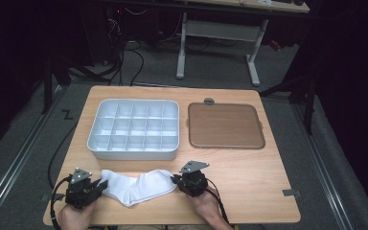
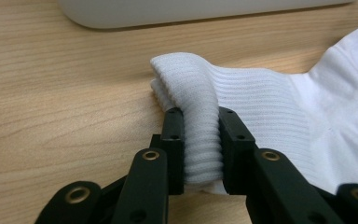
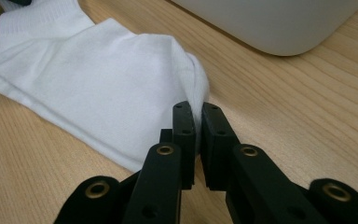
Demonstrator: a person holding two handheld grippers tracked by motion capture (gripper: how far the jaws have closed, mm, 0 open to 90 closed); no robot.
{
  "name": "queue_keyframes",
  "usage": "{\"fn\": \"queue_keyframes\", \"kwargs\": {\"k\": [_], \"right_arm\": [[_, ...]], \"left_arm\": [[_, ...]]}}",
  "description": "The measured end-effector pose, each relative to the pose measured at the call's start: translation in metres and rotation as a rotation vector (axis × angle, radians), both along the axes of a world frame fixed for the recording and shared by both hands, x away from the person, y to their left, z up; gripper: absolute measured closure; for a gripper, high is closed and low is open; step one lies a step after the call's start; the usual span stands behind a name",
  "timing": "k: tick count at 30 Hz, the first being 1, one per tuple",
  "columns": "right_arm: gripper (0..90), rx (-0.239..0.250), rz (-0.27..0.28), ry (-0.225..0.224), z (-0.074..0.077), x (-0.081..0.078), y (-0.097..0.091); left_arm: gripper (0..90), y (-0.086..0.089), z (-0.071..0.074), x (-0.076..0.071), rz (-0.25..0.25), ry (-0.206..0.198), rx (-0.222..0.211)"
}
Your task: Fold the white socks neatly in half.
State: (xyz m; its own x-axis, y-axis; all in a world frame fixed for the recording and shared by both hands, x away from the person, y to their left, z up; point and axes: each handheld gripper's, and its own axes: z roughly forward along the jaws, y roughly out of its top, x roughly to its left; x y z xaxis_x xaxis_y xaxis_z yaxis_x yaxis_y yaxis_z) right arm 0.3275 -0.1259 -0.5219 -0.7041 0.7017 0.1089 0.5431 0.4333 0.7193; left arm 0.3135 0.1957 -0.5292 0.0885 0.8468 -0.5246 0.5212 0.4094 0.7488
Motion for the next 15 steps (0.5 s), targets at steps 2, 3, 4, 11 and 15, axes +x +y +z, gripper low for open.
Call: {"fn": "queue_keyframes", "kwargs": {"k": [2, 3, 4, 11, 15], "right_arm": [[86.0, 0.003, -0.002, -0.002, 0.001, 0.0, -0.001], [86.0, 0.002, -0.001, -0.003, 0.001, 0.0, -0.002], [86.0, 0.011, -0.002, -0.003, 0.002, -0.001, -0.003], [86.0, 0.014, -0.008, -0.02, 0.008, -0.006, -0.014], [86.0, 0.019, -0.021, -0.021, 0.01, -0.007, -0.021]], "left_arm": [[74.9, 0.0, 0.003, 0.0, 0.0, -0.007, -0.015], [74.9, 0.0, 0.004, -0.001, -0.003, -0.013, -0.019], [74.9, -0.001, 0.006, -0.001, -0.003, -0.022, -0.028], [75.0, -0.008, 0.017, -0.004, -0.036, -0.055, -0.05], [75.0, -0.013, 0.021, -0.002, -0.051, -0.061, -0.065]]}}
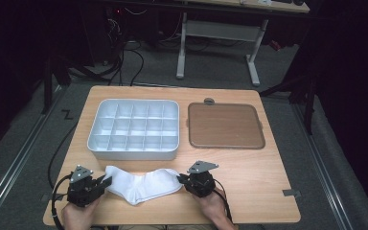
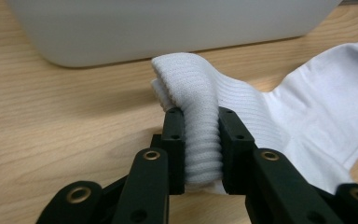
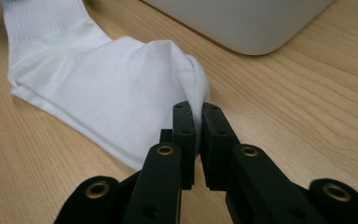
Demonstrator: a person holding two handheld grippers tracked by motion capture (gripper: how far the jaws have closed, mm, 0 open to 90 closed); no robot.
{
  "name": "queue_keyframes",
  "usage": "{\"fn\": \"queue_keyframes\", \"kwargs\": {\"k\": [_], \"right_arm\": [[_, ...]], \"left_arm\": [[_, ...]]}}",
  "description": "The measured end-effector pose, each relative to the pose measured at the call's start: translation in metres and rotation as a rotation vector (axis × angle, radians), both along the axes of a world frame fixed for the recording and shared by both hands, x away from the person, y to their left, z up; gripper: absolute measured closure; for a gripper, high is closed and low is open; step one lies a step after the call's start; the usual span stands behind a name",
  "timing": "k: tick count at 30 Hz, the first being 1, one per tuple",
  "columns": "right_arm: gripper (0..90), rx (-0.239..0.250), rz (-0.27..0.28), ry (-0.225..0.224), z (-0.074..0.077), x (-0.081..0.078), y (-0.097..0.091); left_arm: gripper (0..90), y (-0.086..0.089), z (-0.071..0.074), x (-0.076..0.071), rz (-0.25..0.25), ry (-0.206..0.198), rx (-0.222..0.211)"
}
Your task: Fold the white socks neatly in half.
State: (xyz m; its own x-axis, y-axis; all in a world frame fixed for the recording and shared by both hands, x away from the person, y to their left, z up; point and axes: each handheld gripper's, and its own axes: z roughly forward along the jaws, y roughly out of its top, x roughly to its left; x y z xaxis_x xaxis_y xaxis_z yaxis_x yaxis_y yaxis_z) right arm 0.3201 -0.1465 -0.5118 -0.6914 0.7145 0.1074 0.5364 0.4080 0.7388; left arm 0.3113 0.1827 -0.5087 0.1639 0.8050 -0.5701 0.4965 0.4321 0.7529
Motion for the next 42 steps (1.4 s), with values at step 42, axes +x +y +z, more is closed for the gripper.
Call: {"fn": "queue_keyframes", "kwargs": {"k": [42], "right_arm": [[86.0, -0.02, -0.225, -0.05, 0.022, -0.02, -0.1]], "left_arm": [[74.8, -0.098, 0.009, 0.014, -0.228, -0.046, -0.036]]}}
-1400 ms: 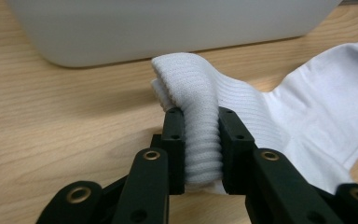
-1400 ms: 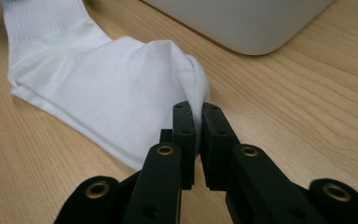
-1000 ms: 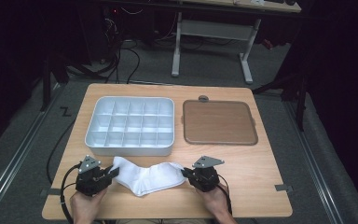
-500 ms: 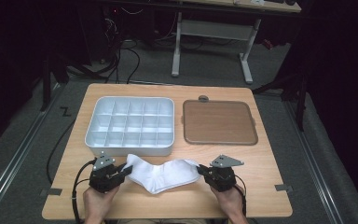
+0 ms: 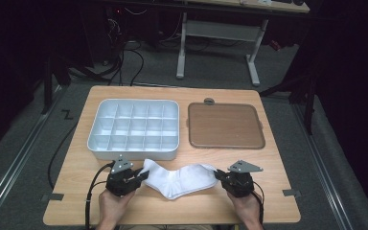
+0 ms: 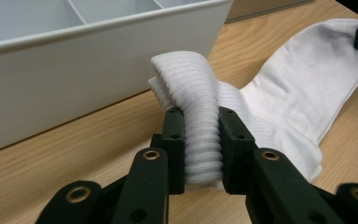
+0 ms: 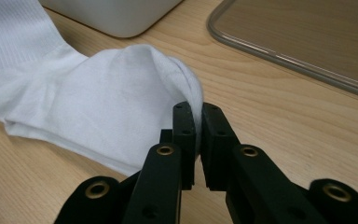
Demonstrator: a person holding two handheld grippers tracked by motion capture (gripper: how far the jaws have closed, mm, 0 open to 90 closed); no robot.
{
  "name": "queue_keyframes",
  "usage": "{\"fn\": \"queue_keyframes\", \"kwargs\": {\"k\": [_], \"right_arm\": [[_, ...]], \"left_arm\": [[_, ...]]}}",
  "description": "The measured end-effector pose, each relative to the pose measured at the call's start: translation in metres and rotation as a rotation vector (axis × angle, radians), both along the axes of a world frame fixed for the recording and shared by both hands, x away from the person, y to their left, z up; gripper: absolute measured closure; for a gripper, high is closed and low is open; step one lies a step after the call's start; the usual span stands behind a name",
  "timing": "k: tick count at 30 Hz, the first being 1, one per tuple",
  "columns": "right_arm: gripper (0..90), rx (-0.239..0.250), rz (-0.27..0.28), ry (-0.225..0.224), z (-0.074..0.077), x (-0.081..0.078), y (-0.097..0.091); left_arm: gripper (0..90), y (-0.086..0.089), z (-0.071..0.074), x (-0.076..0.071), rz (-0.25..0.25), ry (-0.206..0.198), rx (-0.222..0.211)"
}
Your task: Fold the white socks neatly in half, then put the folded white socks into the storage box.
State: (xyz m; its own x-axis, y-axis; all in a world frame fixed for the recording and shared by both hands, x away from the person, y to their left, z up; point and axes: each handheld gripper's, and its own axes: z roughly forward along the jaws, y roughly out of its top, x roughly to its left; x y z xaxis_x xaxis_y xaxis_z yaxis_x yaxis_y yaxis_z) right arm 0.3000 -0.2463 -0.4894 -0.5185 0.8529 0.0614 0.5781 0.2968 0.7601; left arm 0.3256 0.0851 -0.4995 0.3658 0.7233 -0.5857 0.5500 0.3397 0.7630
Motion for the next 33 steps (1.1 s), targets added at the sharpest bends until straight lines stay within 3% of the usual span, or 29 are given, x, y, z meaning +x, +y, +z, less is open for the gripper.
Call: {"fn": "queue_keyframes", "kwargs": {"k": [12, 17, 28, 33], "right_arm": [[86.0, -0.007, -0.069, 0.019, -0.006, -0.002, -0.019], [85.9, -0.014, -0.086, 0.033, -0.012, -0.001, -0.024], [85.7, -0.026, -0.098, 0.071, -0.027, 0.003, -0.026], [84.9, -0.022, -0.097, 0.084, -0.032, 0.004, -0.024]], "left_arm": [[74.7, -0.025, -0.009, 0.008, -0.03, -0.011, 0.027], [74.7, -0.031, -0.016, 0.011, -0.04, -0.005, 0.064], [73.1, -0.037, -0.032, 0.016, -0.03, -0.008, 0.144], [69.3, -0.034, -0.034, 0.018, -0.022, 0.01, 0.144]]}}
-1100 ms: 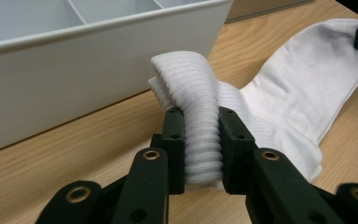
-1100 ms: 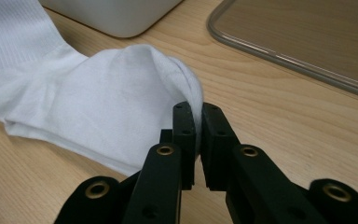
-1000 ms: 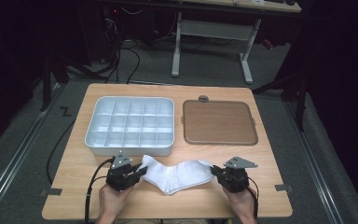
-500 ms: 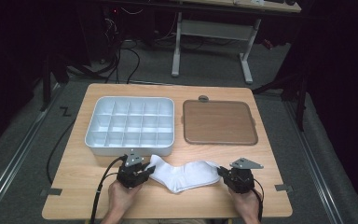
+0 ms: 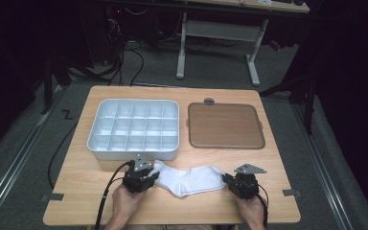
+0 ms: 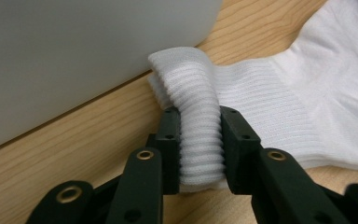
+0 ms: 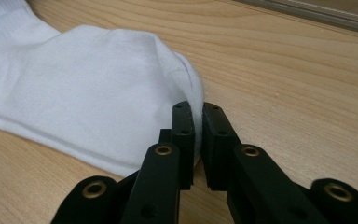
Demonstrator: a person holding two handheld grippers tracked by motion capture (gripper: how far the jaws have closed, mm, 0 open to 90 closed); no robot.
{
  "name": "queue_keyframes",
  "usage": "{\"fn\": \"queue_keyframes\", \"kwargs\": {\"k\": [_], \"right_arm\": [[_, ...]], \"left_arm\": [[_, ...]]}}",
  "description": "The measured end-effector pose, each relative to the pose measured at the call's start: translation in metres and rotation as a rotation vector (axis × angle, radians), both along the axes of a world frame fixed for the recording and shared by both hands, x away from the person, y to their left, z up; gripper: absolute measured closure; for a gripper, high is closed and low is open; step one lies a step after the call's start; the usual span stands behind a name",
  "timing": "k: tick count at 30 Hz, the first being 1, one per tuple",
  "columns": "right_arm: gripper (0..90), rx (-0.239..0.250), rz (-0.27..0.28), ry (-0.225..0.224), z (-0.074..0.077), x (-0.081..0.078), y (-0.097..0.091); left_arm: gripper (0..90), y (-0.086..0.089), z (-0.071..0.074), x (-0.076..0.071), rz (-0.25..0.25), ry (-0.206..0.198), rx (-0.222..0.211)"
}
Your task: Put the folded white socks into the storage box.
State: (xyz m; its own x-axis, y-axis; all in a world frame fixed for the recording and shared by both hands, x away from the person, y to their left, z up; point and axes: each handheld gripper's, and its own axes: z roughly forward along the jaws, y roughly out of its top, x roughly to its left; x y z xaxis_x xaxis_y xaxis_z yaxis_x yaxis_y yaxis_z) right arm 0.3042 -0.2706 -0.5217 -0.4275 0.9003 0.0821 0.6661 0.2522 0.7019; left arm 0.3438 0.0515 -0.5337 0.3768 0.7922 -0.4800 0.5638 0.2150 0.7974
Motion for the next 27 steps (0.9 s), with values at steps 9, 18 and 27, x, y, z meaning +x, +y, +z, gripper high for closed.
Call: {"fn": "queue_keyframes", "kwargs": {"k": [9, 18, 27], "right_arm": [[69.4, 0.019, -0.001, -0.018, 0.0, -0.001, 0.003], [65.4, 0.047, 0.029, -0.118, 0.027, -0.004, 0.014], [74.9, 0.055, 0.196, -0.111, 0.033, -0.004, 0.063]], "left_arm": [[44.9, 0.009, 0.002, 0.0, 0.048, 0.004, 0.007], [35.4, 0.024, 0.017, 0.003, 0.105, 0.033, -0.07], [38.4, 0.02, 0.009, 0.012, 0.131, 0.113, -0.048]]}}
